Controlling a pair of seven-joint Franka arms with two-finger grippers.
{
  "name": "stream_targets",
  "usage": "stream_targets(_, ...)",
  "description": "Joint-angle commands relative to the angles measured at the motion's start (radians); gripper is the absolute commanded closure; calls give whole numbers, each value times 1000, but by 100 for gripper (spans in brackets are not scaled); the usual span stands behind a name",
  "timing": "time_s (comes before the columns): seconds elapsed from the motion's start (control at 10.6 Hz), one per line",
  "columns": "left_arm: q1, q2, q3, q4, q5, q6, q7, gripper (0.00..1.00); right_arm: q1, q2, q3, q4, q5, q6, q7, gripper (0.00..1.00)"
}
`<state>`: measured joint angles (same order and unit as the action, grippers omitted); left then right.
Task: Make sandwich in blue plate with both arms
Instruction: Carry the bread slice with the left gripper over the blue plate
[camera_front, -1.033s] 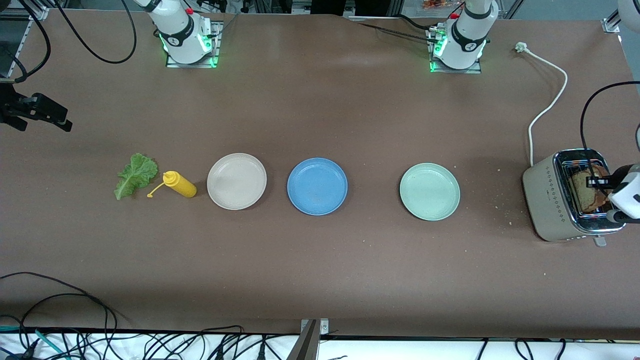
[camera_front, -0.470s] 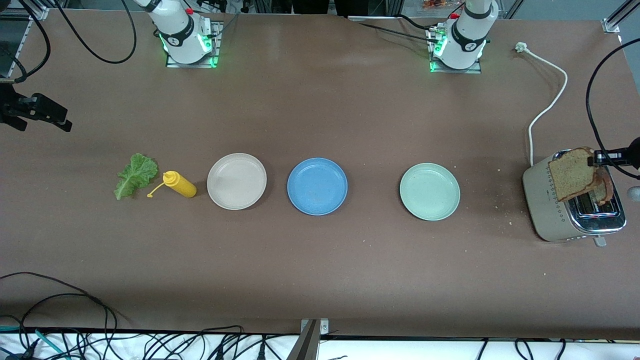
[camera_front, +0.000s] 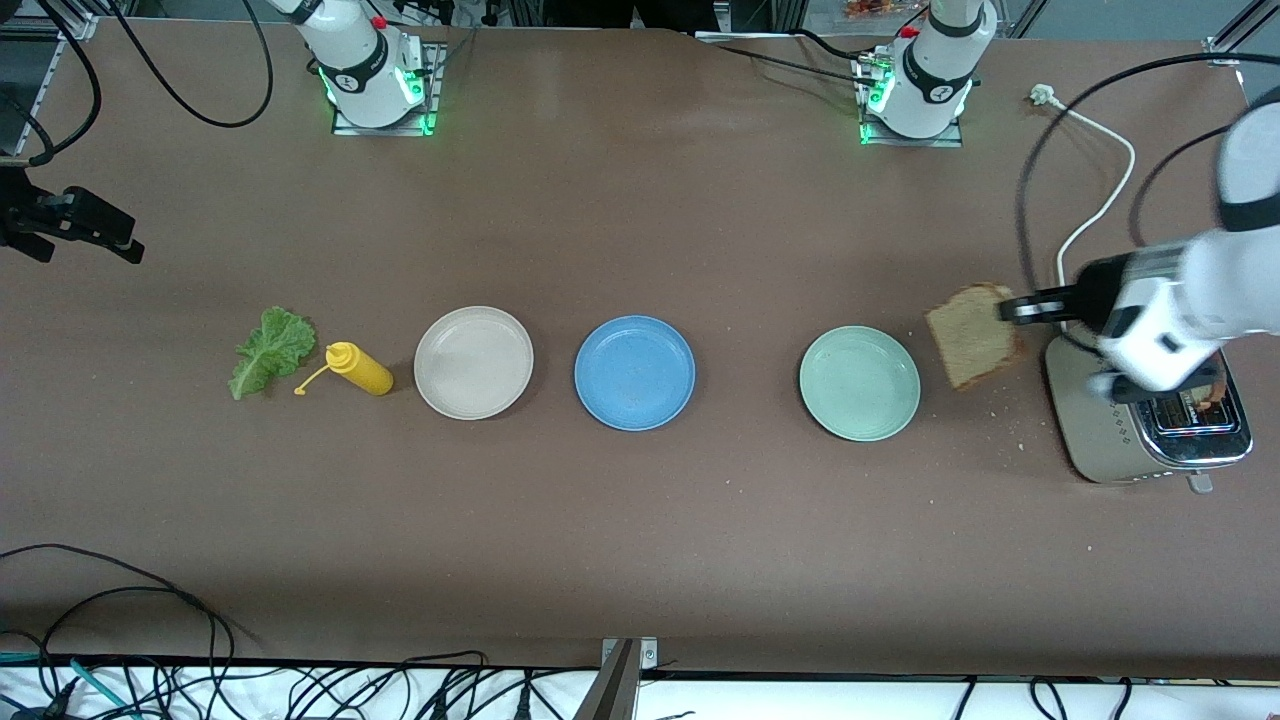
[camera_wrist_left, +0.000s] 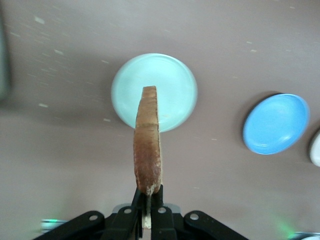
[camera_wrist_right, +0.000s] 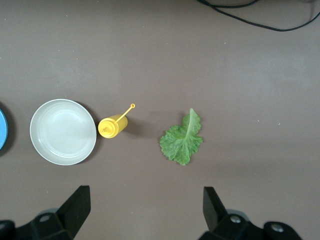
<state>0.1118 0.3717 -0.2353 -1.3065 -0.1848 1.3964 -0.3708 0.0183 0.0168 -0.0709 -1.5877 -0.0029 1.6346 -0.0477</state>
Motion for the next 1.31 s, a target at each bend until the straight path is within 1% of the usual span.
stream_targets(0.0,-102,16,-47,-88,-145,206,-222,100,-3,3,0,15,9,-12,6,0)
stream_targets(0.19,-225,44,-45,-134,-180,385,-348,100,-3,3,0,15,9,-12,6,0)
stream_targets(0.38,-344,117,-47,-142,-203,580,-469,100,-3,3,0,15,11,-12,8,0)
stream_targets(0.56,-401,180,-45,-142,-228,764,-510,100,-3,3,0,15,11,-12,6,0)
stream_targets(0.66,-426,205,-45,-148,-238,835,-514,100,-3,3,0,15,9,-12,6,0)
stream_targets(0.75,-447,219,-47,-177,-239,907,-514,100,-3,3,0,15,9,-12,6,0)
stream_targets(0.85,-467,217,-47,-230,-239,993,-514,100,-3,3,0,15,9,-10,6,0)
stream_targets(0.94,-490,219,-47,-273,-239,1059,-511,100,-3,3,0,15,9,-12,6,0)
stream_targets(1.03,-503,219,-47,-295,-239,1091,-508,100,-3,3,0,15,11,-12,6,0)
stream_targets(1.22,-523,230,-47,-298,-239,1096,-508,100,-3,3,0,15,11,-10,8,0)
